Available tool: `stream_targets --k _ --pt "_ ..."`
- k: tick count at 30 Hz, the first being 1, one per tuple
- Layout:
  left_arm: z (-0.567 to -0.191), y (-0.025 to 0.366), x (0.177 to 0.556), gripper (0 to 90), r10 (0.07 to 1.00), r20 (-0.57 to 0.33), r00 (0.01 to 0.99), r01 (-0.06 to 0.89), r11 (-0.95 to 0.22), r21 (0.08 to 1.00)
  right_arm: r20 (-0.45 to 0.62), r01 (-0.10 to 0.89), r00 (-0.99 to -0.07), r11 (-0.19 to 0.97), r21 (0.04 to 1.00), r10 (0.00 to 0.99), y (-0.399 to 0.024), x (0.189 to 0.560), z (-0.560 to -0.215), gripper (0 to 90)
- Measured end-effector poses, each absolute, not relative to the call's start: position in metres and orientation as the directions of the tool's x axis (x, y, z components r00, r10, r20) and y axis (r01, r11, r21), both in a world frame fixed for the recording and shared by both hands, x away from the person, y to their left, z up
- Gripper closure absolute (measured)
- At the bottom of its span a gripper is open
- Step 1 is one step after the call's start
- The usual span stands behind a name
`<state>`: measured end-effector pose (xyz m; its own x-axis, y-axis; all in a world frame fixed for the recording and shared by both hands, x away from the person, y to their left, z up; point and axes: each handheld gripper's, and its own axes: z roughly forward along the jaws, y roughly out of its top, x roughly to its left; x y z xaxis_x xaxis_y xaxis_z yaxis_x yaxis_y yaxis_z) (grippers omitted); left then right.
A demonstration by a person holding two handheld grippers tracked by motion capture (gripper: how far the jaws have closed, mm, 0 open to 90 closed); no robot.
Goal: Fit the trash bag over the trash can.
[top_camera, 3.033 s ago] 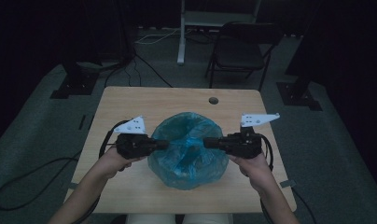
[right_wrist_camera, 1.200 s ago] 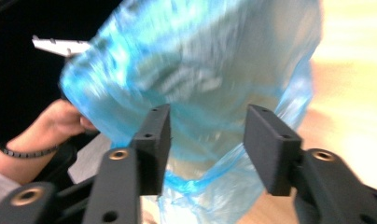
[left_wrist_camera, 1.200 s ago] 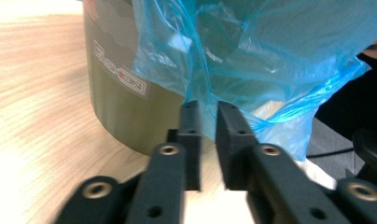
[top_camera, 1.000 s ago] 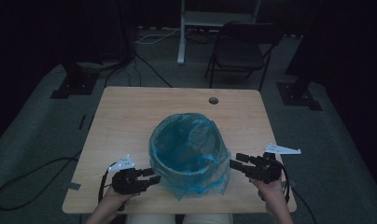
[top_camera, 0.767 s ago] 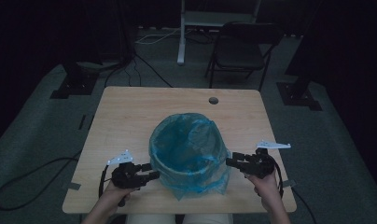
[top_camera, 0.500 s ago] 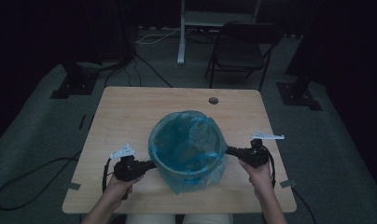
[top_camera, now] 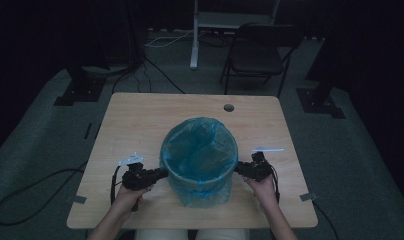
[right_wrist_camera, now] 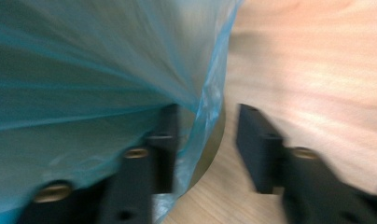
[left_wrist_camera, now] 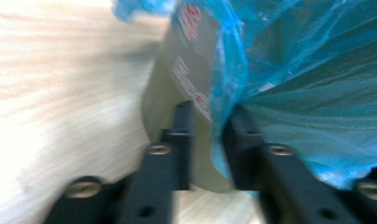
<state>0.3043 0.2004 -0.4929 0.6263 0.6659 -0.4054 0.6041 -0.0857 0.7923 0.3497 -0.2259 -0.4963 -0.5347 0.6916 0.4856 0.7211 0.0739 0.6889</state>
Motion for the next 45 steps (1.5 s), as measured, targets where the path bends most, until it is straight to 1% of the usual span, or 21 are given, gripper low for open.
stream_targets --k 2,4,5,7,8,10,12,13,15,16,19,20,22,23,25,26,28,33,36,39,45 --pt "-0.49 0.203 0.3 49.2 0.673 -0.359 0.647 0.563 -0.104 0.82 0.47 0.699 -0.539 0.061 0.712 0.699 -0.234 0.346 -0.487 40.6" --pt "-0.489 0.206 0.298 40.4 0.653 -0.367 0.662 0.558 -0.102 0.824 0.463 0.677 -0.54 0.036 0.735 0.702 -0.243 0.344 -0.479 35.2" --pt "-0.489 0.208 0.297 36.9 0.632 -0.378 0.677 0.557 -0.104 0.824 0.47 0.671 -0.54 0.02 0.741 0.698 -0.248 0.343 -0.476 30.3" --pt "-0.486 0.213 0.289 30.3 0.636 -0.318 0.703 0.508 -0.136 0.85 0.474 0.667 -0.551 0.02 0.745 0.687 -0.255 0.342 -0.471 24.6" --pt "-0.485 0.215 0.287 29.9 0.639 -0.313 0.702 0.5 -0.129 0.856 0.469 0.649 -0.561 0.01 0.761 0.682 -0.26 0.341 -0.468 24.4" --pt "-0.483 0.219 0.283 18.3 0.638 -0.293 0.712 0.467 -0.118 0.876 0.48 0.623 -0.564 -0.035 0.782 0.672 -0.268 0.338 -0.465 23.8" --pt "-0.481 0.224 0.281 18.1 0.654 -0.304 0.693 0.465 -0.082 0.882 0.476 0.596 -0.551 -0.077 0.8 0.685 -0.273 0.335 -0.462 19.6" --pt "-0.48 0.225 0.281 13.1 0.655 -0.308 0.69 0.469 -0.081 0.88 0.471 0.585 -0.548 -0.085 0.806 0.691 -0.275 0.334 -0.46 19.5" --pt "-0.479 0.227 0.282 2.8 0.694 -0.297 0.656 0.491 -0.095 0.866 0.46 0.557 -0.55 -0.104 0.824 0.697 -0.277 0.331 -0.455 17.9" --pt "-0.48 0.229 0.282 0.5 0.693 -0.295 0.657 0.487 -0.092 0.869 0.454 0.542 -0.554 -0.112 0.833 0.698 -0.278 0.33 -0.452 17.9" --pt "-0.48 0.229 0.282 0.4 0.705 -0.288 0.648 0.487 -0.093 0.868 0.448 0.521 -0.569 -0.119 0.845 0.69 -0.277 0.328 -0.446 17.8" --pt "-0.482 0.23 0.278 0.5 0.719 -0.239 0.653 0.467 -0.134 0.874 0.437 0.499 -0.592 -0.118 0.859 0.677 -0.274 0.326 -0.438 17.8" --pt "-0.484 0.23 0.274 0.5 0.705 -0.216 0.675 0.44 -0.15 0.886 0.431 0.48 -0.615 -0.12 0.869 0.66 -0.27 0.325 -0.43 17.8" --pt "-0.485 0.229 0.272 0.5 0.718 -0.189 0.67 0.426 -0.164 0.89 0.428 0.473 -0.623 -0.121 0.873 0.655 -0.268 0.324 -0.426 17.8" --pt "-0.485 0.229 0.272 0.6 0.718 -0.189 0.67 0.426 -0.164 0.89 0.425 0.462 -0.632 -0.125 0.878 0.648 -0.266 0.324 -0.422 17.8" --pt "-0.487 0.232 0.268 0.6 0.739 -0.149 0.657 0.393 -0.168 0.904 0.423 0.449 -0.645 -0.132 0.883 0.636 -0.262 0.324 -0.415 17.8" --pt "-0.489 0.236 0.266 0.7 0.757 -0.123 0.642 0.386 -0.18 0.905 0.419 0.43 -0.66 -0.144 0.891 0.624 -0.257 0.325 -0.406 17.8" --pt "-0.497 0.247 0.261 0.7 0.778 -0.101 0.62 0.386 -0.191 0.902 0.379 0.39 -0.701 -0.12 0.913 0.604 -0.241 0.33 -0.382 17.8" --pt "-0.5 0.256 0.257 0.7 0.799 -0.083 0.596 0.343 -0.159 0.926 0.357 0.37 -0.735 -0.099 0.924 0.577 -0.227 0.335 -0.368 17.8" --pt "-0.501 0.265 0.255 0.7 0.825 -0.092 0.558 0.335 -0.122 0.934 0.351 0.362 -0.761 -0.091 0.928 0.545 -0.211 0.34 -0.355 17.8" --pt "-0.502 0.277 0.25 0.7 0.843 -0.064 0.534 0.337 -0.143 0.931 0.313 0.338 -0.832 -0.029 0.941 0.459 -0.172 0.351 -0.332 17.8"
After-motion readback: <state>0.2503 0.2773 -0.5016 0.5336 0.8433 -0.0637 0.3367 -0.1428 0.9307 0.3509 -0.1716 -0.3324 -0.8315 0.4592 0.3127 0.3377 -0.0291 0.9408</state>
